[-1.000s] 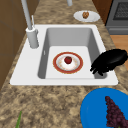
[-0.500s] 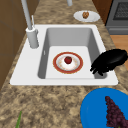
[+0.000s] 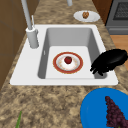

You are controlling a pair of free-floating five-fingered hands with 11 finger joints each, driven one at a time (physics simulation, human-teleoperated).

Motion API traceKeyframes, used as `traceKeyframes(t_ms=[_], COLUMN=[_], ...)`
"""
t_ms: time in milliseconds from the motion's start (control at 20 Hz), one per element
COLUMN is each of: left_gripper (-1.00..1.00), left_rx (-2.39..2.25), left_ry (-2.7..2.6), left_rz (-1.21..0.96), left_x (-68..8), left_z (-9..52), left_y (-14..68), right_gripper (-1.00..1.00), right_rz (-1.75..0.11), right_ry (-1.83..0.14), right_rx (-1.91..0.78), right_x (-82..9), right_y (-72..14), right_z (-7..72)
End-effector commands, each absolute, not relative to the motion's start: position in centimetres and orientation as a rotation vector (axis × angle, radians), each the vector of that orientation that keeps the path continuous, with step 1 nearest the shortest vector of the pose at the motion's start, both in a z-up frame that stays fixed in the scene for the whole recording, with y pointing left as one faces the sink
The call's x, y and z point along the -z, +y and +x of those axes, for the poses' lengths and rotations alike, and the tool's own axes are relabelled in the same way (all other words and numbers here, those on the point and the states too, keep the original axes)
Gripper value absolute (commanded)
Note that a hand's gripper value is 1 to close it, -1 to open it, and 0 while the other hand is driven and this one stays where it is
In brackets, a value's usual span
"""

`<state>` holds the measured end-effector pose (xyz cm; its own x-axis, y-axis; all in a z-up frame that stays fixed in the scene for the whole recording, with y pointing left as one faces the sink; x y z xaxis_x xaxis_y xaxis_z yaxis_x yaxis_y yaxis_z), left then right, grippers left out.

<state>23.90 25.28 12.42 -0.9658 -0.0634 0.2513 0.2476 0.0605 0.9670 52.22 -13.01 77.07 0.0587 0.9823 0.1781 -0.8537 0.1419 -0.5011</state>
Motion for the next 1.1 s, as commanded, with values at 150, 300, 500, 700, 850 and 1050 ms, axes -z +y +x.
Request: traceKeyframes(t_ms=[150, 300, 500, 700, 850, 1050], left_gripper=[0.00, 0.00, 0.00, 0.00, 0.00, 0.00], left_rx=[2.001, 2.001, 2.001, 2.001, 2.001, 2.001], left_ry=[-2.109, -2.109, -2.109, -2.109, -2.109, -2.109], left_rz=[-0.188, -0.188, -0.188, -0.188, -0.188, -0.188], left_x=[-12.4, -12.4, -12.4, -12.4, -12.4, -12.4], left_z=[23.9, 23.9, 23.9, 23.9, 23.9, 23.9], left_y=[25.3, 25.3, 25.3, 25.3, 25.3, 25.3], right_gripper=[-1.00, -1.00, -1.00, -1.00, -1.00, -1.00], right_rz=[-0.284, -0.308, -0.393, -0.456, -0.550, -0.551], right_ry=[-0.517, -0.551, -0.606, -0.658, -0.673, -0.616], right_rx=[-1.419, -1.425, -1.429, -1.400, -1.363, -1.386], right_x=[-74.7, -73.7, -74.0, -73.8, -73.6, -70.7], right_y=[-9.6, -11.6, -11.6, -11.9, -11.7, -10.9], right_z=[49.6, 50.2, 49.9, 49.8, 50.9, 53.8])
